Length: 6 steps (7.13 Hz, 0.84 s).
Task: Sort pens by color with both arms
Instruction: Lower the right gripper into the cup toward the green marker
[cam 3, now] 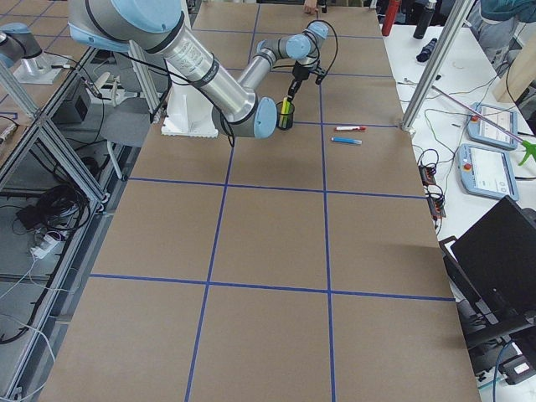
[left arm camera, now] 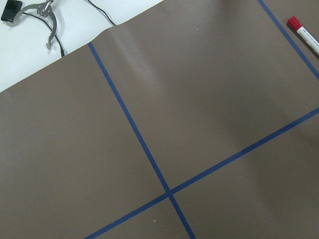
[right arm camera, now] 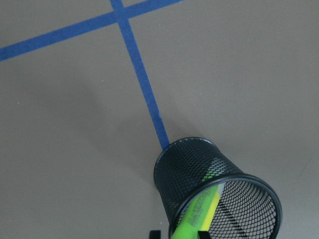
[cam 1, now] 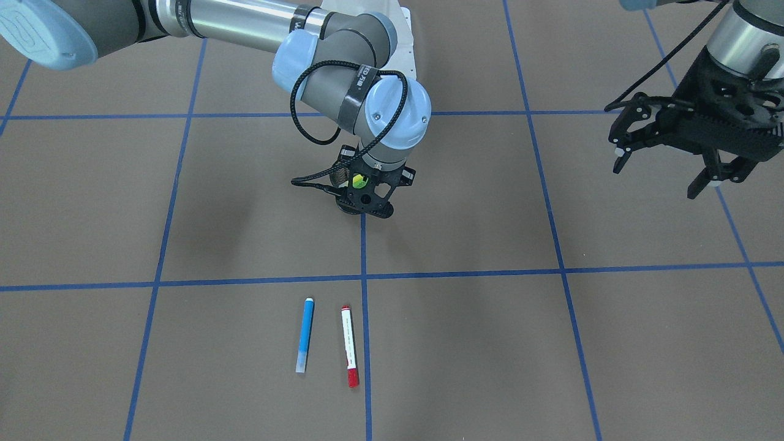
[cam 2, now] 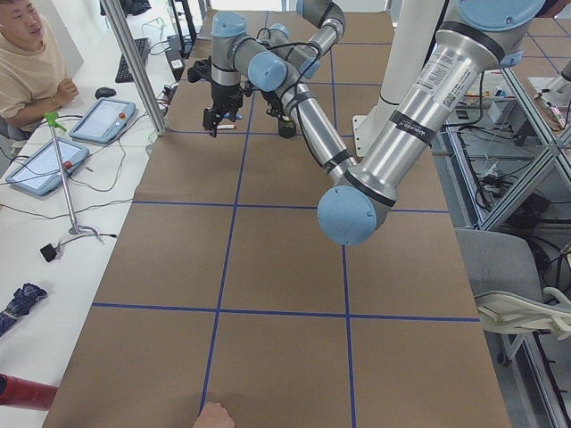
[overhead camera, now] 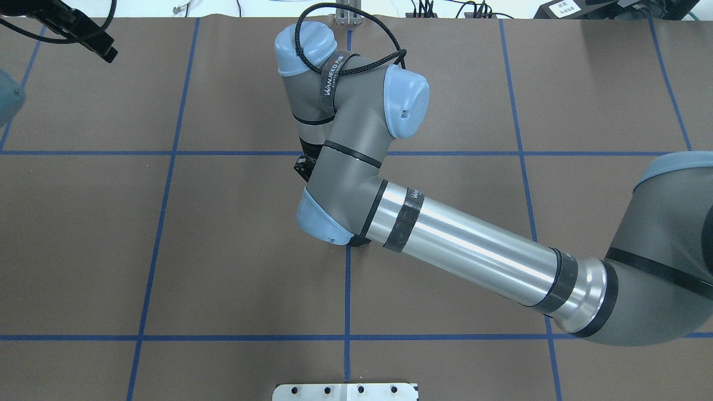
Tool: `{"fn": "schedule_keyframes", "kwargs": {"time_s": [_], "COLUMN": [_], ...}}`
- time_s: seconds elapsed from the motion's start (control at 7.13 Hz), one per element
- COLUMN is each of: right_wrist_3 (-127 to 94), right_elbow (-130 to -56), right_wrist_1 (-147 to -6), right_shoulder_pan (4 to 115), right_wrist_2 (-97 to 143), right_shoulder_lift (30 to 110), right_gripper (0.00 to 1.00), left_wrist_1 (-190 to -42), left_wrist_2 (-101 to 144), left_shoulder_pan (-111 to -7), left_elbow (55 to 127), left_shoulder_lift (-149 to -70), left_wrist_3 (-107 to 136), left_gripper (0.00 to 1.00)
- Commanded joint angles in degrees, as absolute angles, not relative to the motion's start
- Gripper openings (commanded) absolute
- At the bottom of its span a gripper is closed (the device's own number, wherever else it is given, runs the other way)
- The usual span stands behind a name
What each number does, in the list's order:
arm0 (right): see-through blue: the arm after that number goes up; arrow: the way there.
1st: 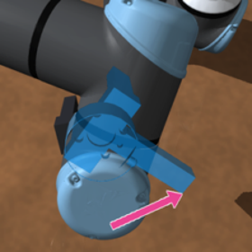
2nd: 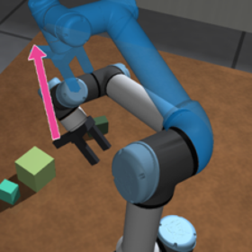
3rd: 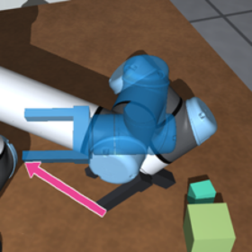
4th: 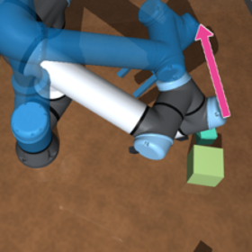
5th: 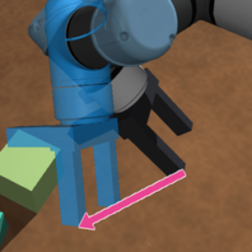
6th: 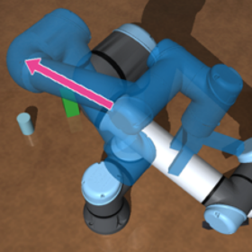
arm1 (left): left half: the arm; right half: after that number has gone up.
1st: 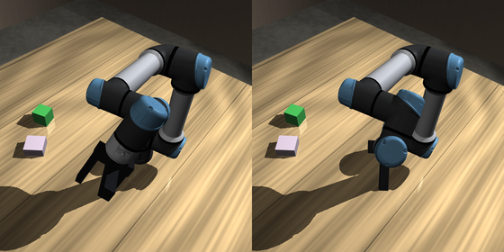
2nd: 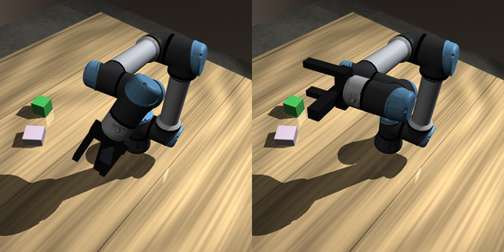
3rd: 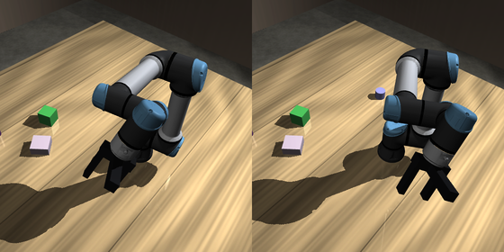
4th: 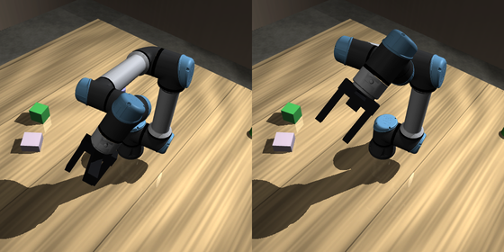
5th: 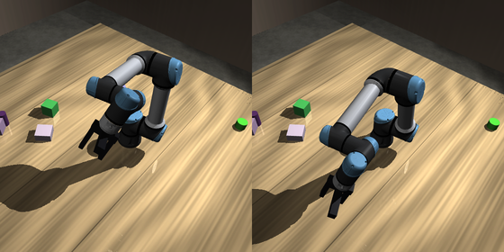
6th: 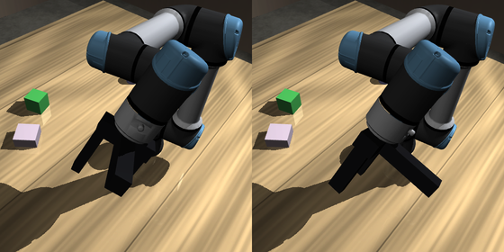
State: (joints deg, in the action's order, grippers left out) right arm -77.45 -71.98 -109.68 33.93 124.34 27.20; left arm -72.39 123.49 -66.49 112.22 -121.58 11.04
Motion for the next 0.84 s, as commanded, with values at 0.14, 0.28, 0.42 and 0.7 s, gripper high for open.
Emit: {"fn": "schedule_keyframes", "kwargs": {"time_s": [0.14,0.28,0.42,0.7], "right_wrist_3": [-77.4,-77.4,-77.3,-77.1], "right_elbow": [-72.1,-72.3,-72.6,-75.1], "right_wrist_1": [-109.8,-109.9,-110.5,-114.0], "right_shoulder_pan": [34.0,34.2,34.6,35.1], "right_wrist_2": [124.4,124.5,124.6,124.6], "right_shoulder_lift": [27.2,27.2,27.2,27.3], "right_gripper": [0.2,0.18,0.15,0.07], "left_wrist_1": [-72.3,-72.4,-72.3,-72.3], "left_wrist_2": [123.5,123.5,123.6,123.6], "left_shoulder_pan": [-66.4,-66.5,-66.4,-66.4], "left_elbow": [112.3,112.4,112.6,112.7], "left_shoulder_lift": [-121.6,-121.6,-121.6,-121.6], "left_wrist_3": [11.2,11.3,11.4,11.6], "left_gripper": [1.0,1.0,1.0,1.0]}}
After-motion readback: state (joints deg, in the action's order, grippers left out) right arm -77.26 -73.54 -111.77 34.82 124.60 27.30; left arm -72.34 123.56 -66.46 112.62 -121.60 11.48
